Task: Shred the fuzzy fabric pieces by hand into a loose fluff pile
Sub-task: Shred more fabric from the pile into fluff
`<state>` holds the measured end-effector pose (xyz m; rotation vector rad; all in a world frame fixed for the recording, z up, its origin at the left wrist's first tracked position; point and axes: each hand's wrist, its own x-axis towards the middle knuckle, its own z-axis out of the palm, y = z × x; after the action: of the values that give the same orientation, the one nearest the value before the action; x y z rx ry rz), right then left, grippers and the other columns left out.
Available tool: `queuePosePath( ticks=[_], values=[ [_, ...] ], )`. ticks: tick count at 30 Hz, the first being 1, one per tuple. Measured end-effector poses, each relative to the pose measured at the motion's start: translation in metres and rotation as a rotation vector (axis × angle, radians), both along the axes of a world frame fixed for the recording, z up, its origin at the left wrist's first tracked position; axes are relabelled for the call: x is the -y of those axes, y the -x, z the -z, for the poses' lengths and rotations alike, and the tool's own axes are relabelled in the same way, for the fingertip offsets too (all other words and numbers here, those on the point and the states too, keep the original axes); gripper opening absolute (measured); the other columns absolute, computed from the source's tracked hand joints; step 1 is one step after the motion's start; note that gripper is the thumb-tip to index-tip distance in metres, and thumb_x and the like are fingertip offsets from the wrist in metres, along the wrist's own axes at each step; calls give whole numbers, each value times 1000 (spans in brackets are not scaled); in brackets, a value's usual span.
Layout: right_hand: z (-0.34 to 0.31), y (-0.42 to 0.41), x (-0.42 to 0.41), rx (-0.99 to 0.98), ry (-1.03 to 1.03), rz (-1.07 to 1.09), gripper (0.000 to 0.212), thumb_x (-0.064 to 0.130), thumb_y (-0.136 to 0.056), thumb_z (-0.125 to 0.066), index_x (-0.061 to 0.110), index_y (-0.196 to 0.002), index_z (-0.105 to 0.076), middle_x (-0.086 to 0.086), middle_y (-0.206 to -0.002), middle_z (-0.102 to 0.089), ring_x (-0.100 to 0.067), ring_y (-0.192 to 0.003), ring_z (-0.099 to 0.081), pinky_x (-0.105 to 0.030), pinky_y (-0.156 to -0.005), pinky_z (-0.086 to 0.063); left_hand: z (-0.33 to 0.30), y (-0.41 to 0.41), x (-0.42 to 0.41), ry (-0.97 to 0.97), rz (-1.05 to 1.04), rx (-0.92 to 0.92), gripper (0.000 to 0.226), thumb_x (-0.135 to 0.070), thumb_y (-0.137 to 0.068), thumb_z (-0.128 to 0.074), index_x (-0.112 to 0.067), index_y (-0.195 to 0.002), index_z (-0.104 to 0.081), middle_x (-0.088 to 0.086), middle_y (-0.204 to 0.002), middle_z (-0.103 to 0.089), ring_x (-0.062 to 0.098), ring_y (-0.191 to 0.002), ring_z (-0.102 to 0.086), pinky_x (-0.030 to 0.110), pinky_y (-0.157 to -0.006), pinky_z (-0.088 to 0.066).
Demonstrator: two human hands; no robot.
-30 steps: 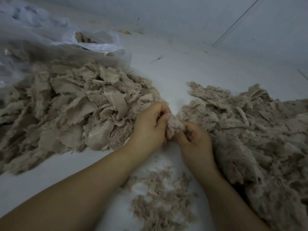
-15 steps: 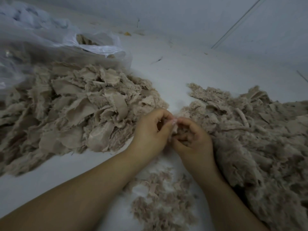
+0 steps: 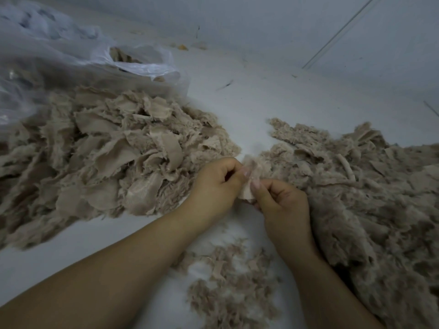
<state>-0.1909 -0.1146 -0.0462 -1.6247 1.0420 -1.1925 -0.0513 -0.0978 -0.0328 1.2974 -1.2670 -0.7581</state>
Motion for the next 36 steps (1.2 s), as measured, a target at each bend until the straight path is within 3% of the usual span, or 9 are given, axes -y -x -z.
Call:
queuePosePath(
  ticks=[4, 6, 11, 17, 21, 26, 29, 33, 36],
  values=[
    [2, -1, 2, 16, -1, 23, 30, 19, -99, -58, 19, -71, -71, 11, -55, -59, -2, -53, -51, -16, -52, -42, -3, -1, -1, -44, 75, -182, 10, -20, -93, -62, -12, -91, -57, 5, -63, -48, 8, -52, -43, 25, -50, -36],
    [2, 0, 1, 53, -5, -4, 28, 19, -99, -58, 20, -76, -75, 6, -63, -67, -9, -60, -60, -21, -57, -48, -2, -1, -3, -46, 145, -147, 31, -23, -82, -74, -13, -105, -56, 22, -71, -51, 17, -57, -46, 28, -51, -36],
    [2, 1, 1, 62, 2, 39, 29, 14, -100, -56, 15, -77, -74, 5, -62, -65, -5, -58, -57, -19, -55, -45, -2, -2, -3, -61, 114, -220, 6, -2, -91, -64, -4, -85, -62, 11, -58, -58, 16, -38, -46, 20, -37, -37],
    [-1, -2, -1, 122, -35, -139, 33, 14, -102, -51, -5, -80, -67, -20, -72, -68, -38, -70, -66, -50, -67, -55, -6, -9, -4, -202, 227, -308, 33, -35, -85, -66, -5, -96, -61, 14, -60, -62, 24, -43, -52, 21, -37, -39],
    [-4, -2, -5, 126, -38, -249, 28, 14, -98, -54, -4, -87, -73, -20, -80, -72, -32, -78, -69, -36, -73, -56, -6, -12, -2, -288, 345, -376, 40, -26, -70, -74, -1, -100, -66, 13, -86, -68, 22, -77, -66, 31, -68, -57],
    [-1, -1, -4, 32, -25, -189, 31, 15, -86, -51, -5, -63, -53, -26, -60, -45, -27, -55, -39, -32, -54, -32, -8, -15, -2, -215, 195, -394, 14, -4, -81, -69, 7, -85, -61, 13, -69, -59, 18, -58, -55, 25, -56, -46],
    [-1, -1, -3, 49, -30, -167, 28, 16, -86, -53, 2, -62, -57, -20, -58, -49, -22, -55, -43, -32, -52, -36, -8, -9, -4, -145, 122, -348, 17, -4, -86, -68, 8, -77, -60, 13, -63, -59, 18, -53, -53, 24, -54, -46],
    [-1, -1, -3, 34, -5, -242, 33, 19, -95, -59, 1, -67, -62, -21, -62, -58, -38, -56, -51, -44, -54, -44, -7, -5, -3, -107, 102, -283, 24, -6, -88, -68, 14, -79, -58, 16, -64, -54, 24, -58, -46, 31, -56, -40],
    [2, -1, 0, -28, 44, -219, 38, 10, -98, -57, 8, -61, -62, -7, -53, -52, -17, -50, -44, -28, -51, -36, -4, -8, -3, -140, 91, -413, 21, -9, -90, -65, -2, -70, -62, 12, -57, -58, 21, -48, -49, 23, -47, -40]
  ],
)
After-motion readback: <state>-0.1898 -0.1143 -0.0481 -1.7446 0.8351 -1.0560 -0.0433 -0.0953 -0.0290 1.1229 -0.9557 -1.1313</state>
